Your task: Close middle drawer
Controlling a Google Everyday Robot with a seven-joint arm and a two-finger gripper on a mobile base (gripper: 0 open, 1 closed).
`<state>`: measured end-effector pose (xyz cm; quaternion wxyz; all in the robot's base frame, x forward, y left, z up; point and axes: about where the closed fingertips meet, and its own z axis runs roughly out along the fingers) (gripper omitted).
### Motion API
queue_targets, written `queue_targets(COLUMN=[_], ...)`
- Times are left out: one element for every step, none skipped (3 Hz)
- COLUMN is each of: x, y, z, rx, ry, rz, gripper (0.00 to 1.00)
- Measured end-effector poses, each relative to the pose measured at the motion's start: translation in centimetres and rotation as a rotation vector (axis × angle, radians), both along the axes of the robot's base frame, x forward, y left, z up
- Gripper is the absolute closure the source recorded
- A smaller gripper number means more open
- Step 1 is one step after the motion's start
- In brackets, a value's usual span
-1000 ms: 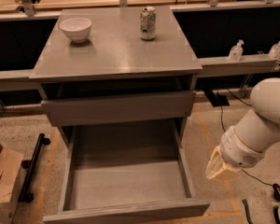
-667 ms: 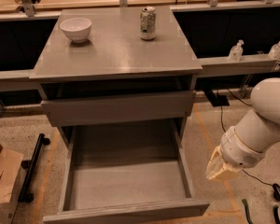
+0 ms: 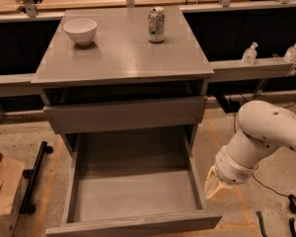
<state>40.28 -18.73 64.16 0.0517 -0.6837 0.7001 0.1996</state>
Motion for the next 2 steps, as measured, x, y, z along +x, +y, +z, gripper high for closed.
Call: queue_targets(x=[-0.01, -0.25], y=[0.42, 0.52], z=[-4.04, -4.92], rx=[0.037, 0.043], ry=[0.071, 0.090], rz=[-0.005, -0.004], gripper=[1.00, 1.00])
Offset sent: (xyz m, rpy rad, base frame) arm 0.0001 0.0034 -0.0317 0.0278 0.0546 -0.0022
